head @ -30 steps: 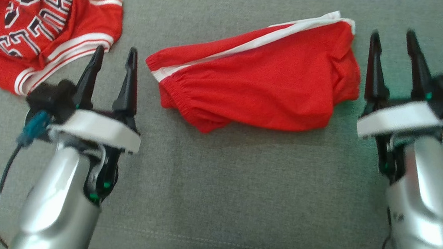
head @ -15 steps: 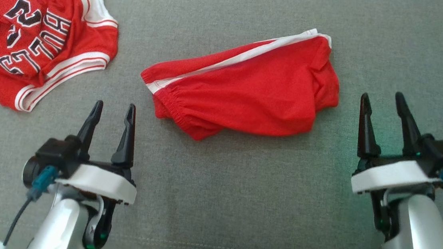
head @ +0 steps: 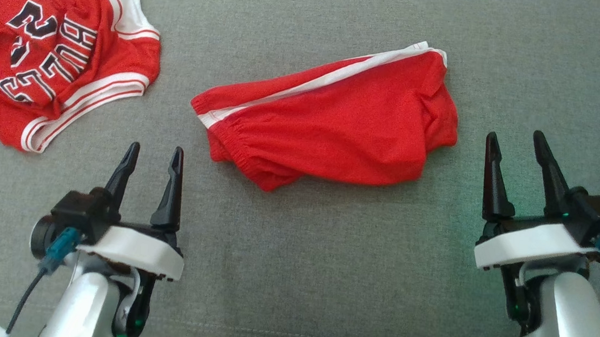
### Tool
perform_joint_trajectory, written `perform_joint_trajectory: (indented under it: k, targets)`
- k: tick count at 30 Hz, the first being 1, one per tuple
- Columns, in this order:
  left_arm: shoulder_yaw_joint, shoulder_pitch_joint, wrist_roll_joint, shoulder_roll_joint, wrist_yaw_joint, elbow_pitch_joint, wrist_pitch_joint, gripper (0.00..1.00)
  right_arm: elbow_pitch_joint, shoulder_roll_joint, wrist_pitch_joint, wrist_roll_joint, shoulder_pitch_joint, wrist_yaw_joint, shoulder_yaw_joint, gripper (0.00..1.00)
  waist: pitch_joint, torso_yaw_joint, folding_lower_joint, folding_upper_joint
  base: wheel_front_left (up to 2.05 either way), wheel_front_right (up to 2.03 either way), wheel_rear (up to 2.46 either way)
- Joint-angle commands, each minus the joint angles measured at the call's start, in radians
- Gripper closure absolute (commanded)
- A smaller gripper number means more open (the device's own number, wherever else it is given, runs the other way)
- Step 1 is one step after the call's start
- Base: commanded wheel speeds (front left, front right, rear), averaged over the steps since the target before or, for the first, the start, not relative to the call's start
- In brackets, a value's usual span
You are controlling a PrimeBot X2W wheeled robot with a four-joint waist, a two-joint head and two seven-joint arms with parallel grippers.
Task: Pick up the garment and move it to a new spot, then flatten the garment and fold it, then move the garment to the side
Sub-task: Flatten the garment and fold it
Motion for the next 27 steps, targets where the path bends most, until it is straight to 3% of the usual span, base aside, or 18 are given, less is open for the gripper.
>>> perform_joint_trajectory:
  k: [1, 14, 27]
  targets:
    - [0.039, -0.027, 0.007, 0.009, -0.002, -0.024, -0.008, 0.0, -0.038, 0.004, 0.003, -0.004, -0.002, -0.001, 0.018, 0.0, 0.0, 0.0, 0.0001, 0.0, 0.0, 0.0, 0.0]
    - [0.044, -0.063, 0.021, -0.005, -0.02, -0.027, -0.008, 0.0, 0.02, 0.005, 0.022, 0.006, -0.086, -0.001, 0.021, 0.0, 0.048, 0.021, 0.0001, 0.0, 0.0, 0.0, 0.0]
    - [0.038, -0.135, 0.024, -0.042, -0.057, -0.035, -0.008, 0.0, 0.336, 0.005, 0.096, -0.035, -0.301, -0.001, 0.0, 0.0, 0.145, 0.087, 0.0001, 0.0, 0.0, 0.0, 0.0]
